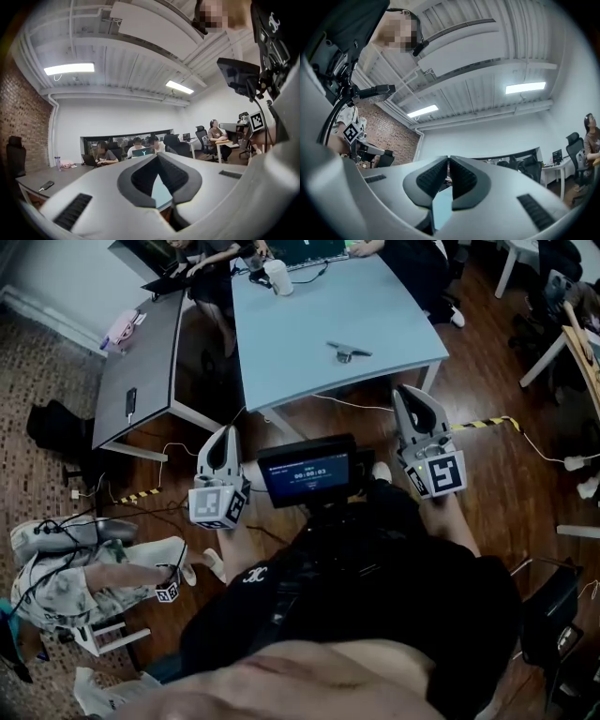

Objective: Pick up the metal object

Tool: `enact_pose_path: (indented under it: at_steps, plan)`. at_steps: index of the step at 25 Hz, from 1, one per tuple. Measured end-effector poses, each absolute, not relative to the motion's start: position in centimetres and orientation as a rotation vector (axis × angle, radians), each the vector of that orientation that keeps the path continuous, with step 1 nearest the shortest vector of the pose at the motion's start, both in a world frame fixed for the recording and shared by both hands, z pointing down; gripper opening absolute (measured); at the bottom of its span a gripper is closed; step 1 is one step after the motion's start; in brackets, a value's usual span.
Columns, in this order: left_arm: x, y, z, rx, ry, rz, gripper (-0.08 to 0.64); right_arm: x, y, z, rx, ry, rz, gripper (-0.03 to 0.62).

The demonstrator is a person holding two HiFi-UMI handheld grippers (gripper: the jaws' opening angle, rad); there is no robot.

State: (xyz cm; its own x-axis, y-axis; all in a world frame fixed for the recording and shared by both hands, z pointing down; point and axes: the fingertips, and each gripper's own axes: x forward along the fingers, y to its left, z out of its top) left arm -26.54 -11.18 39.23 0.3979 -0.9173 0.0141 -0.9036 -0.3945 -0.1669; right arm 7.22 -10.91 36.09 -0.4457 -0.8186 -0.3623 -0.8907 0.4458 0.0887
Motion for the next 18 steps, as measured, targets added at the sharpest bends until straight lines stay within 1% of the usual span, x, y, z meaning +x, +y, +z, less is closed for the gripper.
enact_pose_path:
  at_steps: [12, 18]
  plan:
    - [-18.7, -24.5, 36.6, -2.466, 1.658, -0.126, 0.0, 14.0, -25.2, 34.8, -1.413, 2.494, 0.435, 0.02]
    - [-16.5, -27.5, 37.2, -2.464, 1.658, -0.119, 0.0, 14.7, -28.9, 36.2, -1.404, 2.587, 0.487, 0.023]
